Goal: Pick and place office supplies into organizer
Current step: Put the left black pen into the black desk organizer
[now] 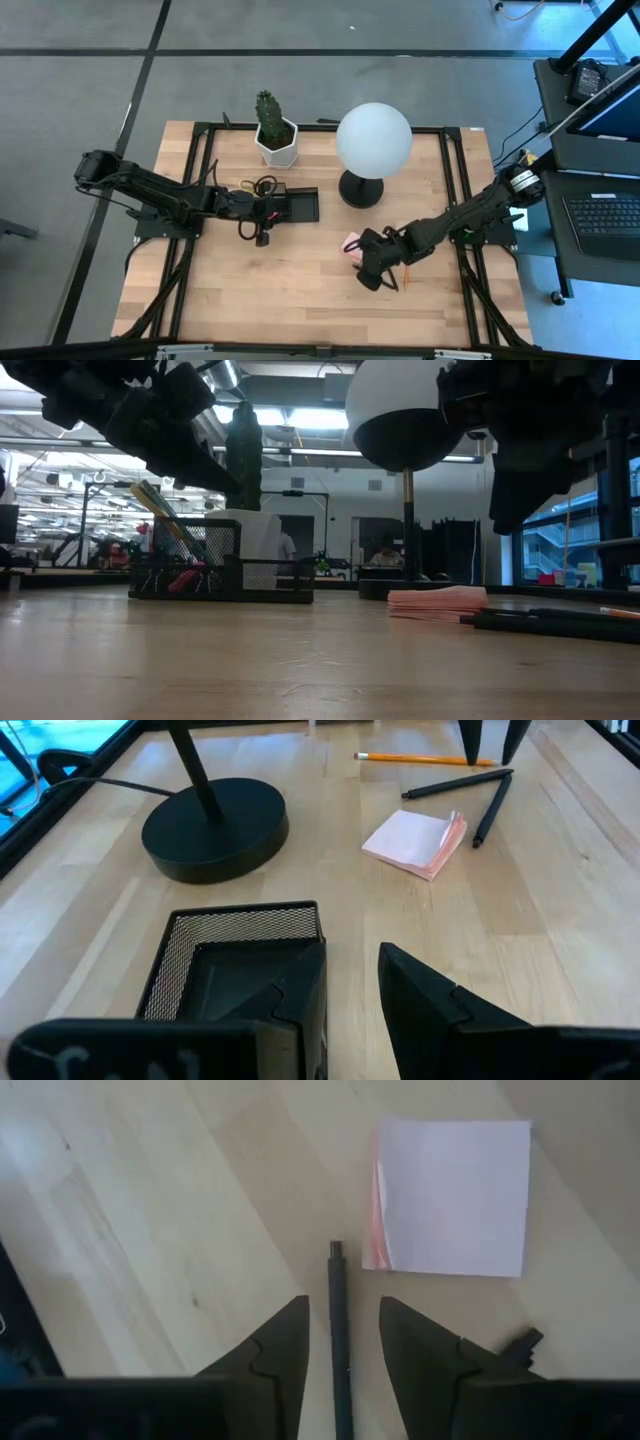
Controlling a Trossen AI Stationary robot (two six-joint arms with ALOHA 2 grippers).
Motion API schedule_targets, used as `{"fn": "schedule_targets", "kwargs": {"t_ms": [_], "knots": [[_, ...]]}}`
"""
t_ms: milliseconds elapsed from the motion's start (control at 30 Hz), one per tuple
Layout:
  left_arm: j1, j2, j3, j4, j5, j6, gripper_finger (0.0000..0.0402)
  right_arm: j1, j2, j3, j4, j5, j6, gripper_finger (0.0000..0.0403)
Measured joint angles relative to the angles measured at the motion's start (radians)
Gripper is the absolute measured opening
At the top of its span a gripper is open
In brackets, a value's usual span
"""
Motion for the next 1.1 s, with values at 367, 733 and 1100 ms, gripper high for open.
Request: {"fn": "schedule_targets", "kwargs": {"t_ms": [367, 733, 1100], "knots": [[0.0, 0.0, 0.0, 0.001, 0.0, -0.024, 0.0088, -0.006, -0.003, 0.0, 0.001, 0.001, -0.024, 0.0165], [0.0, 0.0, 0.0, 0.001, 0.0, -0.027, 0.0088, 0.017, 0.001, -0.001, 0.088, 0.005, -0.132, 0.0245], [0.0, 0.0, 0.0, 0.0, 0.0, -0.027, 0.0088, 0.022, 0.119, -0.002, 0.083, -0.034, 0.007, 0.0215]]}}
